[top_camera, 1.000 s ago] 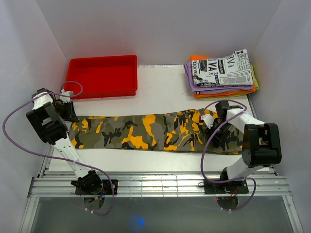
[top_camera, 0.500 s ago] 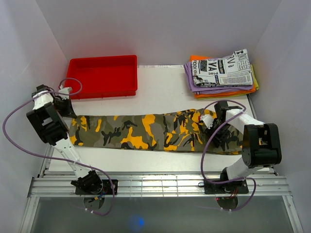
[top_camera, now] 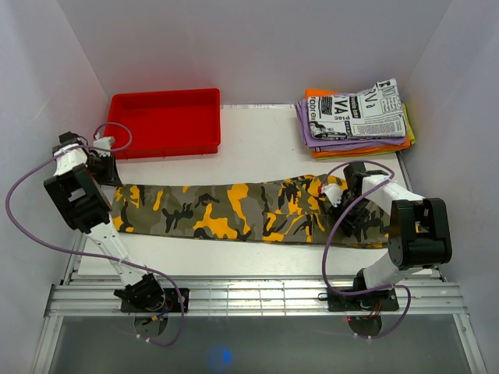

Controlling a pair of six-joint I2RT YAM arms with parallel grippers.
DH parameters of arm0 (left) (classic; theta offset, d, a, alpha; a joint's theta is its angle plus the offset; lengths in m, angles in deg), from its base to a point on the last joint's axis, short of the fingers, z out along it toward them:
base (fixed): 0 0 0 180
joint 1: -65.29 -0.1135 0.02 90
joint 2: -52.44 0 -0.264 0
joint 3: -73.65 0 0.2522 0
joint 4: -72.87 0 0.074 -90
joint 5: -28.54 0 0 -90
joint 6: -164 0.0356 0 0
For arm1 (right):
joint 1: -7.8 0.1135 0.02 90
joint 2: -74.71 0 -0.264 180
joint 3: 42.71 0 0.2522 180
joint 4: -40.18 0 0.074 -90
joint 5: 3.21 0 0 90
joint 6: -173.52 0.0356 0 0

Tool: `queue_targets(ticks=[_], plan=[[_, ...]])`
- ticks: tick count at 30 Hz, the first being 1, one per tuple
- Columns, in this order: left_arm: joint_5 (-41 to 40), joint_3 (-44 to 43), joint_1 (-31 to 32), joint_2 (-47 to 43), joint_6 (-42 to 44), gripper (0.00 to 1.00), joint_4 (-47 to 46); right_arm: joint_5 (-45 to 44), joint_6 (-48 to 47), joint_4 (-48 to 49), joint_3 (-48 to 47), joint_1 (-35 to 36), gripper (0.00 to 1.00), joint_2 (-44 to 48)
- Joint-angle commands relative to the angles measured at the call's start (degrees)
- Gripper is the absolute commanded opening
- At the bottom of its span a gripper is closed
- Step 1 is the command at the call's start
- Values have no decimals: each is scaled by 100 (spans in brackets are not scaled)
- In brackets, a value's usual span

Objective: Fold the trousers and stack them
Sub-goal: Fold the trousers

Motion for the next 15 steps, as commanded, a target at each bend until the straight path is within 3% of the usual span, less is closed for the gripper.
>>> queue_targets(ticks=[1, 4, 9, 11, 15], plan=[[-192, -359, 13, -200, 103, 43, -380, 228, 9, 25, 48, -11, 44, -158], [247, -702, 30, -332, 349, 60, 31, 491, -53, -72, -128, -3, 45, -158], [1627, -791, 118, -955, 691, 64, 902, 1035, -228, -335, -602, -3, 49, -106], [1743, -309, 206, -1157, 833, 64, 1289, 1133, -255, -379, -725, -3, 50, -70], [1482, 1105, 250, -1711, 790, 64, 1177, 1335, -352, -511, -893, -11, 56, -53]])
